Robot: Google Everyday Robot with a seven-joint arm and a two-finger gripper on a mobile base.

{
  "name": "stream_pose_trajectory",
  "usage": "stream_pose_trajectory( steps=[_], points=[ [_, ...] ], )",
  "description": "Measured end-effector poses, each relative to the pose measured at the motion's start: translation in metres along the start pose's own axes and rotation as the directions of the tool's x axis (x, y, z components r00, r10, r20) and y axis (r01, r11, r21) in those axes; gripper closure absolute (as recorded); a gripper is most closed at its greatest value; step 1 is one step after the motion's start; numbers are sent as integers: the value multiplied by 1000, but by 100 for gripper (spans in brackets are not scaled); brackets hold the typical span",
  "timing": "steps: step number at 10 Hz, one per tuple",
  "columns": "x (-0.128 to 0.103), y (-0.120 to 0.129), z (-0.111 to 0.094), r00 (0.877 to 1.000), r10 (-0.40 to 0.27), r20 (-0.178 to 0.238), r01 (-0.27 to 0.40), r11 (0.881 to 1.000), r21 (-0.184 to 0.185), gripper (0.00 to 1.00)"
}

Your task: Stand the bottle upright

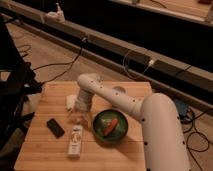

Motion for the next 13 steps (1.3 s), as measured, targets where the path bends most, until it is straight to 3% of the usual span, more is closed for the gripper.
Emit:
stream_pose_trajectory(
  steps=[6,8,10,13],
  points=[
    [2,-6,5,999,-28,17,28,1000,-7,94],
    [5,-5,-11,1000,-24,-13,24,1000,1,100],
    [9,-5,-40,998,-9,-67,10,1000,25,100],
    [19,-5,-117,983,33,-182,-17,996,90,100]
  ],
)
